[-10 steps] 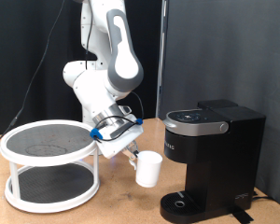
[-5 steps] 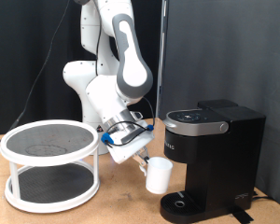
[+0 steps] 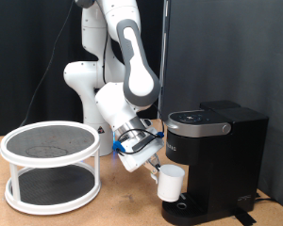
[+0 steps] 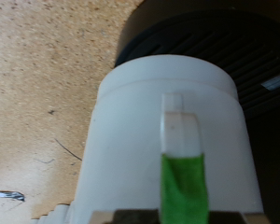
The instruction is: Make a cup of coffee with the keurig machine
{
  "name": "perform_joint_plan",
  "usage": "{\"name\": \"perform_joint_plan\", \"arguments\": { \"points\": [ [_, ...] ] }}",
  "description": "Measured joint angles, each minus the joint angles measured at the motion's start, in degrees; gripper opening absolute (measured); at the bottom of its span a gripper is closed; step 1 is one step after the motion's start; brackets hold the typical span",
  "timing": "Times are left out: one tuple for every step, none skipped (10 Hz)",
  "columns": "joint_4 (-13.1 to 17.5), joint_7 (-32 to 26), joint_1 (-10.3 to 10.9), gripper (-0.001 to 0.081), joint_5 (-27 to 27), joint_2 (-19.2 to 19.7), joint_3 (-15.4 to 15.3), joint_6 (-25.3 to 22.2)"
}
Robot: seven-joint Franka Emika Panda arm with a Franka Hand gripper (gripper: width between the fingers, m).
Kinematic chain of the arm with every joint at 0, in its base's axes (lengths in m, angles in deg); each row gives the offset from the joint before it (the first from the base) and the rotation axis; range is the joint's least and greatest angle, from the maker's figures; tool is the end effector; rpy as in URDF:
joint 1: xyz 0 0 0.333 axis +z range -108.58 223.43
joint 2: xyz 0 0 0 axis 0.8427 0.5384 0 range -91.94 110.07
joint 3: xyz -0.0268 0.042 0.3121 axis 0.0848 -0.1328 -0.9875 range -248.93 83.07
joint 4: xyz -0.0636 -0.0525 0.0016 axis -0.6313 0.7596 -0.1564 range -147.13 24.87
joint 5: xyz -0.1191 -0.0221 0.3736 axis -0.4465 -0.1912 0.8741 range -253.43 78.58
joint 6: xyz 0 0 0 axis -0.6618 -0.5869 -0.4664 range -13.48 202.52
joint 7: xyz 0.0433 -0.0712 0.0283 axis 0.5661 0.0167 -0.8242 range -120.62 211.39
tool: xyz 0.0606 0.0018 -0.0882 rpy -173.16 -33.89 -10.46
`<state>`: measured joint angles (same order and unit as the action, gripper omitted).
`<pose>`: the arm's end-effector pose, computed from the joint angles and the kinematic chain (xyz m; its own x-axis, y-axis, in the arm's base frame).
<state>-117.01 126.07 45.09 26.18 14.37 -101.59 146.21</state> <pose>0.4191 0.0095 0.2206 -0.8391 0.1820 -0.5126 -0.0798 0.8910 0.4470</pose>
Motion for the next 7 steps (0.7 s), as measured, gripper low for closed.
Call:
{"name": "perform_joint_plan", "arguments": {
  "points": [
    [0.1,-1.0,0.3,0.0007,1.1,0.4,-0.4,0.0],
    [0.2,-2.2,0.5,0.0007,2.4,0.8,-0.8,0.0],
    [0.5,-3.6,0.8,0.0007,4.1,1.1,-1.0,0.1],
    [0.8,-4.7,0.9,0.0007,5.6,1.3,-1.3,0.3],
    [1.3,-5.4,1.0,0.0007,6.7,1.8,-1.6,0.8],
    [2.0,-6.1,1.2,0.0007,7.6,2.5,-1.7,1.5],
    [2.7,-6.9,1.3,0.0007,8.3,3.3,-1.7,2.1]
  ]
}}
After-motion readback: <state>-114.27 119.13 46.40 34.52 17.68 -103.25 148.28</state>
